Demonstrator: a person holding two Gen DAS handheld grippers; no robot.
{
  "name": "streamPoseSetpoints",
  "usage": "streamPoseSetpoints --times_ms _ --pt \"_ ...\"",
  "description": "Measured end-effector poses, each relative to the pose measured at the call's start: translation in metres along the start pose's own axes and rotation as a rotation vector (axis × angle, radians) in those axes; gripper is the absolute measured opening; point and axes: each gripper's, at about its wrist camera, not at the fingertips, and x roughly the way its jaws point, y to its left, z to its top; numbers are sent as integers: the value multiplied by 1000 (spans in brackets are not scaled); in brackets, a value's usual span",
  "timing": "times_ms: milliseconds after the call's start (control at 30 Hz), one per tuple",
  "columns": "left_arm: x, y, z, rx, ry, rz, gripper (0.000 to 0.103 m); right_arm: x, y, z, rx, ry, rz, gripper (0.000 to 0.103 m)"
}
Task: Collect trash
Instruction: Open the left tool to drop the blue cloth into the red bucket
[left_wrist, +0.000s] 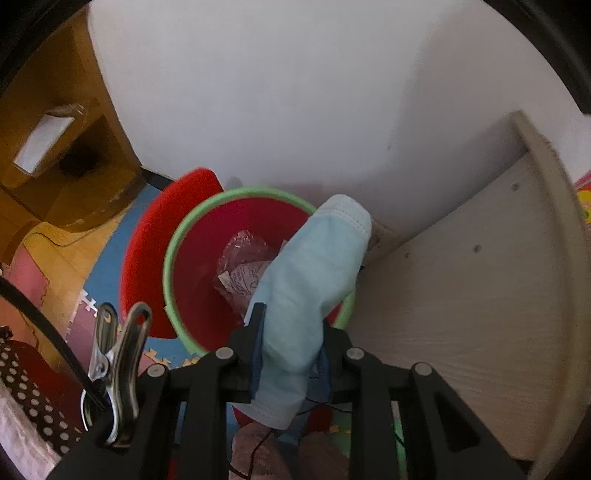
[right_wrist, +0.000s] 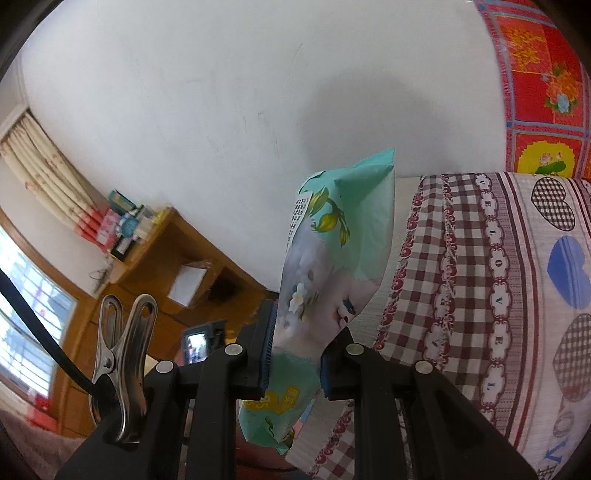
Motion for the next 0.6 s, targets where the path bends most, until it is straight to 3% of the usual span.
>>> streamPoseSetpoints --times_ms 267,433,600 --pt "63 11 12 41 69 -8 26 38 19 -8 15 43 -57 21" --pt "75 12 15 74 104 7 44 58 26 -9 21 66 -76 21" --pt "73 16 17 77 113 5 47 74 33 -10 24 79 -82 21"
